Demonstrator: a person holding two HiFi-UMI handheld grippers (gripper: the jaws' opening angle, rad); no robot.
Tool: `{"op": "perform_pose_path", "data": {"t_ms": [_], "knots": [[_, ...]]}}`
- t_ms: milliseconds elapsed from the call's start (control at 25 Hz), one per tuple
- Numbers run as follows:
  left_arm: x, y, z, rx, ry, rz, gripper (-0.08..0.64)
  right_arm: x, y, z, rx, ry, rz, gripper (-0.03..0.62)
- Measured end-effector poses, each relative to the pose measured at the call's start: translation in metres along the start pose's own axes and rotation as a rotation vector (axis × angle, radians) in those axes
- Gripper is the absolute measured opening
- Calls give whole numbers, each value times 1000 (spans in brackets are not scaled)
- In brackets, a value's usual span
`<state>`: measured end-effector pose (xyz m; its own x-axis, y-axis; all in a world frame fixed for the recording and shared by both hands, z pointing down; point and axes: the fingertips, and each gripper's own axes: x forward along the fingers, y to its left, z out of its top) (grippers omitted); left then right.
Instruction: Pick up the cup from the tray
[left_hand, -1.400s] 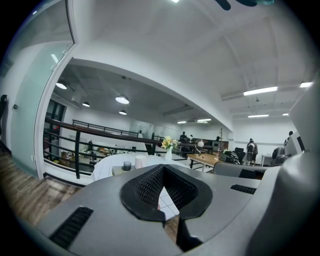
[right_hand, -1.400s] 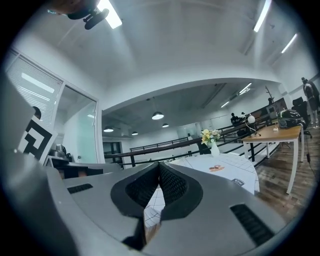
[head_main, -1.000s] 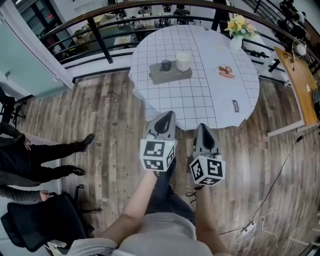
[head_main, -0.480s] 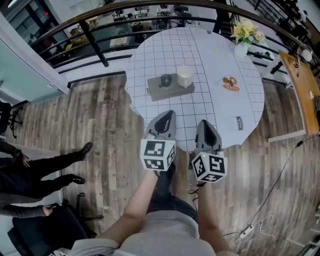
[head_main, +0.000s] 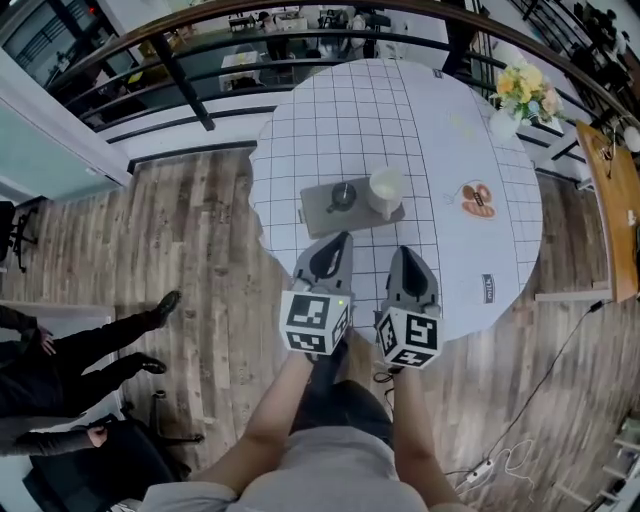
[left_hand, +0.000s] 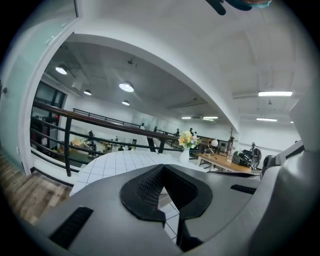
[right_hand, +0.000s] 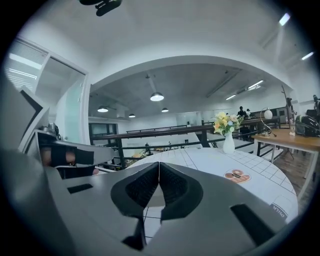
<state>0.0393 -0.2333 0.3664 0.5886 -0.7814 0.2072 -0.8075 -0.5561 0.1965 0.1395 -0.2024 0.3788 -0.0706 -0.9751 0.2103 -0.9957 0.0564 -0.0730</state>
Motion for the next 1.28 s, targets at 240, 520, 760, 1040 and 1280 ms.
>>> {"op": "perform_pose_path", "data": {"t_ms": [240, 520, 760, 1040, 1280], "knots": [[26, 16, -6, -15, 12, -17, 8, 32, -6, -4, -4, 21, -28, 9], [41, 23, -21, -33, 43, 9, 8, 56, -13, -18, -24, 57, -30, 9], [48, 34, -25, -40, 62, 59, 8, 85, -18, -32, -27, 91, -16, 11], [59, 42, -30, -58, 72, 88, 8, 106, -17, -51, -30, 147, 1, 114], [64, 48, -39, -63, 85, 117, 8, 120, -15, -63, -82, 182, -1, 117]]}}
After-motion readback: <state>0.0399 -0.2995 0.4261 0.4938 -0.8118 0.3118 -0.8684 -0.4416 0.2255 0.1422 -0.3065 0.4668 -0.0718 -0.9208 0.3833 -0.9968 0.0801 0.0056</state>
